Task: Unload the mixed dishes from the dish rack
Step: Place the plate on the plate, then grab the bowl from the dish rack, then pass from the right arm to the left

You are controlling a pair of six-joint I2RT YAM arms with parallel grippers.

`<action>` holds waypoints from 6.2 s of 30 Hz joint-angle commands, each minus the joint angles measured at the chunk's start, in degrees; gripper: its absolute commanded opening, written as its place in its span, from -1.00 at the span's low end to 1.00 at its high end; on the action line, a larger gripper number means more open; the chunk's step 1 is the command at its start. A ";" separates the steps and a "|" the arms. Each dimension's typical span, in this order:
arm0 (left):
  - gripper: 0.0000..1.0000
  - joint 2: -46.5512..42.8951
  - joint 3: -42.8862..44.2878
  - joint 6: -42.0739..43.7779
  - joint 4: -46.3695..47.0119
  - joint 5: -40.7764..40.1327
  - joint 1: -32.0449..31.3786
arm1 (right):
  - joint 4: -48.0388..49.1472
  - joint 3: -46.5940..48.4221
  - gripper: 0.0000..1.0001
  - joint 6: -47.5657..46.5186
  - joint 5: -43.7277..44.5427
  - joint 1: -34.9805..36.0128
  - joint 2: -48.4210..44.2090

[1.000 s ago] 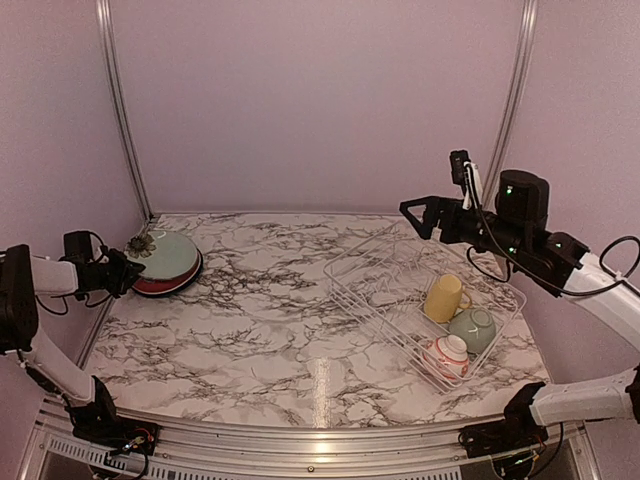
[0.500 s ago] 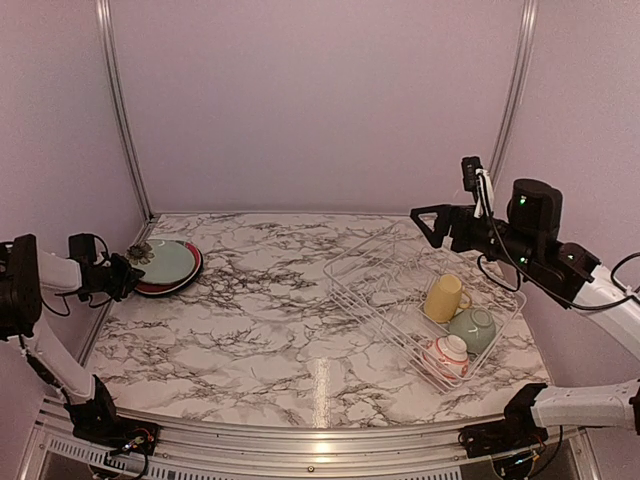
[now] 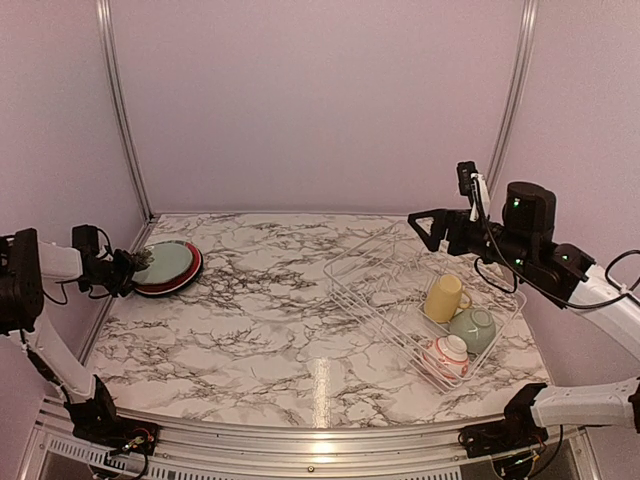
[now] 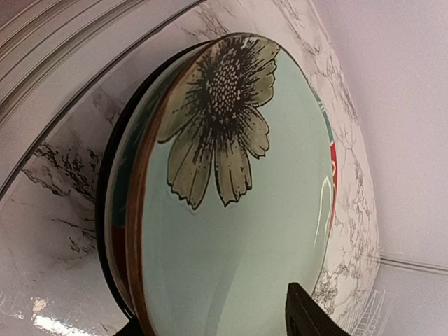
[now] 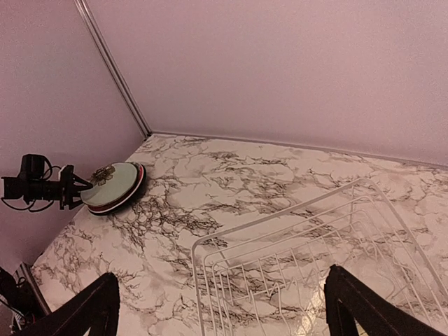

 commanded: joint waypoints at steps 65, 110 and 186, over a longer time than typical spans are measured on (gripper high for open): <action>0.98 -58.82 -14.03 2.89 -12.17 -12.87 -31.59 | -50.78 -1.21 0.75 12.21 -6.97 -10.23 10.70; 0.98 -57.86 -15.04 -4.39 -10.98 -9.59 -31.81 | -48.17 2.04 -0.66 6.57 -9.77 -13.37 14.14; 0.79 -20.16 -3.66 -15.53 34.15 -17.71 -70.68 | 21.97 12.38 -1.00 27.87 -30.01 8.06 25.89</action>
